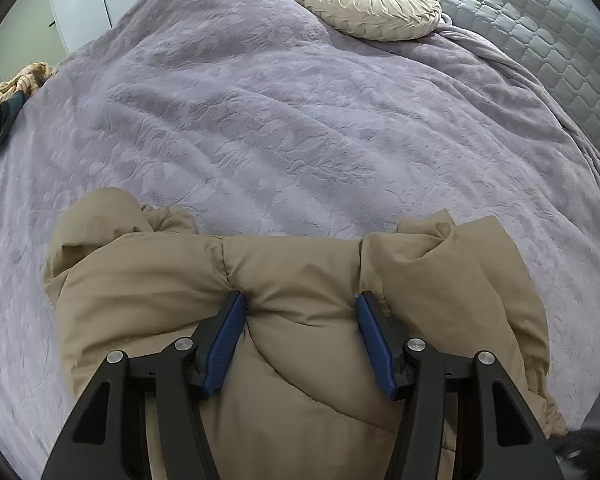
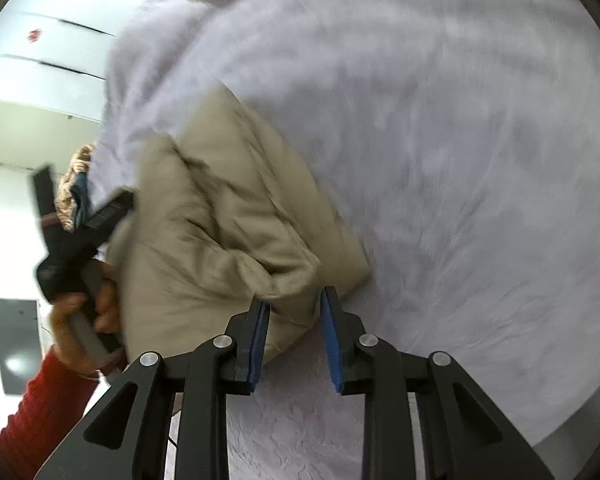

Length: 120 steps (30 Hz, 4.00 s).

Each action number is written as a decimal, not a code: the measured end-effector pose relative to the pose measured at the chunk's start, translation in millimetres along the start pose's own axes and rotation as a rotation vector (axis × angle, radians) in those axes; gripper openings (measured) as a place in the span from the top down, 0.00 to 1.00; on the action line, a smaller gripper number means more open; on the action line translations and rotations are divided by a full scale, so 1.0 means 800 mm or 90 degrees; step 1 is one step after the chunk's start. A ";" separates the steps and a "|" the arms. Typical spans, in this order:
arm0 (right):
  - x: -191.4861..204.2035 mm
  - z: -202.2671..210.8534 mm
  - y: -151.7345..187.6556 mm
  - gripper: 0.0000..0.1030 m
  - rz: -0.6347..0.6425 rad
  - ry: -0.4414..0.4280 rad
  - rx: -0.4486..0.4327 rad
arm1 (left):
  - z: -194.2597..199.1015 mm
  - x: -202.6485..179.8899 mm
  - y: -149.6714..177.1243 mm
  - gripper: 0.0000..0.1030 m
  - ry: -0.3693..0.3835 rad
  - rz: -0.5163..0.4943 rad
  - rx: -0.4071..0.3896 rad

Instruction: Fold large clothes

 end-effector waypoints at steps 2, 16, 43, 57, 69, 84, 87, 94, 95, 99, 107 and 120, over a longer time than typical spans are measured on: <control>0.020 0.021 -0.004 0.72 0.028 -0.007 -0.042 | -0.001 0.000 0.000 0.44 -0.001 -0.001 0.000; 0.046 -0.065 0.002 0.72 0.134 0.074 0.081 | 0.017 0.007 0.001 0.42 -0.002 -0.003 0.010; 0.091 -0.073 -0.120 0.13 0.232 0.006 0.134 | 0.065 0.163 0.187 0.04 0.281 0.363 0.045; 0.079 -0.207 -0.170 0.00 0.211 -0.124 0.339 | 0.003 0.181 0.226 0.00 0.455 0.394 -0.014; 0.119 -0.266 -0.155 0.12 0.196 -0.141 0.398 | -0.028 0.160 0.196 0.00 0.477 0.398 0.019; 0.211 -0.218 -0.088 0.53 0.209 -0.231 0.361 | 0.092 0.188 0.149 0.03 0.424 0.319 -0.077; 0.253 -0.230 -0.061 0.53 0.239 -0.241 0.369 | 0.121 0.233 0.160 0.03 0.392 0.320 -0.092; 0.360 -0.311 0.035 0.53 0.271 -0.262 0.404 | 0.157 0.342 0.219 0.03 0.317 0.369 -0.096; 0.367 -0.321 0.045 0.53 0.272 -0.260 0.409 | 0.157 0.356 0.230 0.03 0.308 0.376 -0.093; 0.383 -0.373 0.080 0.51 0.272 -0.195 0.416 | 0.130 0.396 0.269 0.03 0.295 0.417 -0.063; 0.368 -0.312 0.066 0.46 0.270 -0.102 0.314 | 0.123 0.395 0.307 0.03 0.228 0.437 -0.056; 0.398 -0.211 0.088 0.53 0.312 -0.183 0.253 | 0.205 0.433 0.255 0.03 -0.034 0.392 -0.119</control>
Point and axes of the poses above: each gripper's, at about its wrist camera, not at the fingertips, and z roughly against the way its jaws point, x to its left, y to its underside, the point moved 1 cm from there along -z, roughly the way its jaws point, and after that the axes turned 9 degrees about -z, right-handed, at the moved point
